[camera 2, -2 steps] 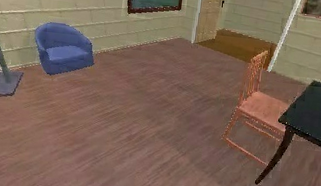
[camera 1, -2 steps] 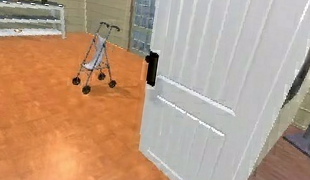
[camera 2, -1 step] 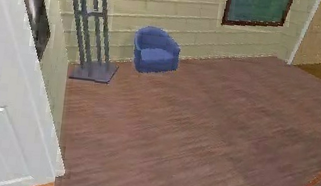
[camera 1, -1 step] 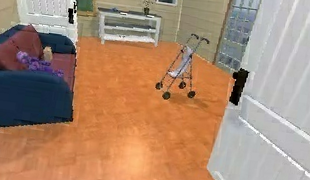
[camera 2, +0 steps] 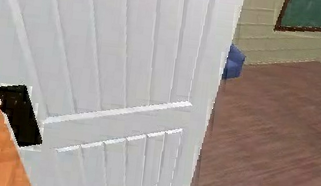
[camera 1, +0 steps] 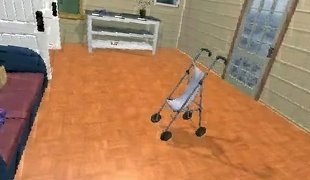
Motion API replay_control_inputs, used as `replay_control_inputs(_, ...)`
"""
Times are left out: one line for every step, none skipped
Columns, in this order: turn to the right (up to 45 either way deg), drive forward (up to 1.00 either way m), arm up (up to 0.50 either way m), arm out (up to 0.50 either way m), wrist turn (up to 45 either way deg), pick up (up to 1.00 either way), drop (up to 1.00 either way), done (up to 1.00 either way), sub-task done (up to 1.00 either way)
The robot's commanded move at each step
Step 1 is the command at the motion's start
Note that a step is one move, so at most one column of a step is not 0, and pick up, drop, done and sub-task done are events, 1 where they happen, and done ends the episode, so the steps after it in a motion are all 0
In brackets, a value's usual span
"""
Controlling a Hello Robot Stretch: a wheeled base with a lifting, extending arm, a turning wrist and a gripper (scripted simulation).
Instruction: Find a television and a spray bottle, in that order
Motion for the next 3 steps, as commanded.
replay_control_inputs(0.0, 0.55, 0.0, 0.0, 0.0, 0.0, 0.0, 0.0, 0.0)
replay_control_inputs(45.0, 0.0, 0.0, 0.0, 0.0, 0.0, 0.0, 0.0, 0.0)
replay_control_inputs(3.0, 0.0, 0.0, 0.0, 0.0, 0.0, 0.0, 0.0, 0.0)
